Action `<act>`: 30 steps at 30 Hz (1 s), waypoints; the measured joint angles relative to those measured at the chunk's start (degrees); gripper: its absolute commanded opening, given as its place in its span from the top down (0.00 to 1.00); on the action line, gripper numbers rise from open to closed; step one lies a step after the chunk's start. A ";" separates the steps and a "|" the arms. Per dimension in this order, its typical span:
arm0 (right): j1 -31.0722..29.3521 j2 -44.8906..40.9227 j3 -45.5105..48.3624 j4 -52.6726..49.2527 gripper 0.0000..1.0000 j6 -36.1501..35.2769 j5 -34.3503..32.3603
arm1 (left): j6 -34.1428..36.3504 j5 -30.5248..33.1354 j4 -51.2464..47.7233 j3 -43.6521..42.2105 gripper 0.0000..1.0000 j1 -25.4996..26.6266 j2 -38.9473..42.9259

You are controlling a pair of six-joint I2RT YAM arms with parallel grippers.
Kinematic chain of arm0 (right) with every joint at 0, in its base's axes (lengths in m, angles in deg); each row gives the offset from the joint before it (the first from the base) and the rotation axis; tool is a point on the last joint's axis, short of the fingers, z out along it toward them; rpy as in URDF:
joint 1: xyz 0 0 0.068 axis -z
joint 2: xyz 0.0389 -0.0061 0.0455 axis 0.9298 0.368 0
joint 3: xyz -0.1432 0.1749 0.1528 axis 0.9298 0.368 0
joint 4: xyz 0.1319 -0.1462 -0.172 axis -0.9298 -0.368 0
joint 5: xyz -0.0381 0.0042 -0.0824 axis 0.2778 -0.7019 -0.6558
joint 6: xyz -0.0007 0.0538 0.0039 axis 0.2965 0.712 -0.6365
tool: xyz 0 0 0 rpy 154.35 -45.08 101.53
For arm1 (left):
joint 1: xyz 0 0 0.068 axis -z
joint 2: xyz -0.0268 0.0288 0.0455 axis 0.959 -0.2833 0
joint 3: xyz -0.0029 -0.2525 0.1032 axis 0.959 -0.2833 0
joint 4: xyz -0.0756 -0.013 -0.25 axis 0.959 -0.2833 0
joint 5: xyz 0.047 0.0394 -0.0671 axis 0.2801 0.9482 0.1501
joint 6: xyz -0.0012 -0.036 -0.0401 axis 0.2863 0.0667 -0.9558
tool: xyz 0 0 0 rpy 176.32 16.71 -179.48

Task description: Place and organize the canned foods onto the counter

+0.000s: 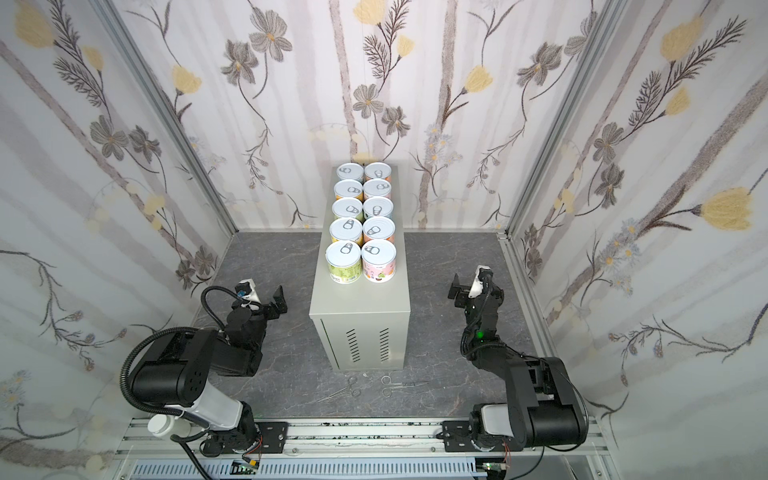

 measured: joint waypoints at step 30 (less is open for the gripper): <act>3.39 -12.63 12.35 1.38 0.00 -4.02 3.52 | -0.02 0.15 0.00 0.02 0.00 0.04 0.00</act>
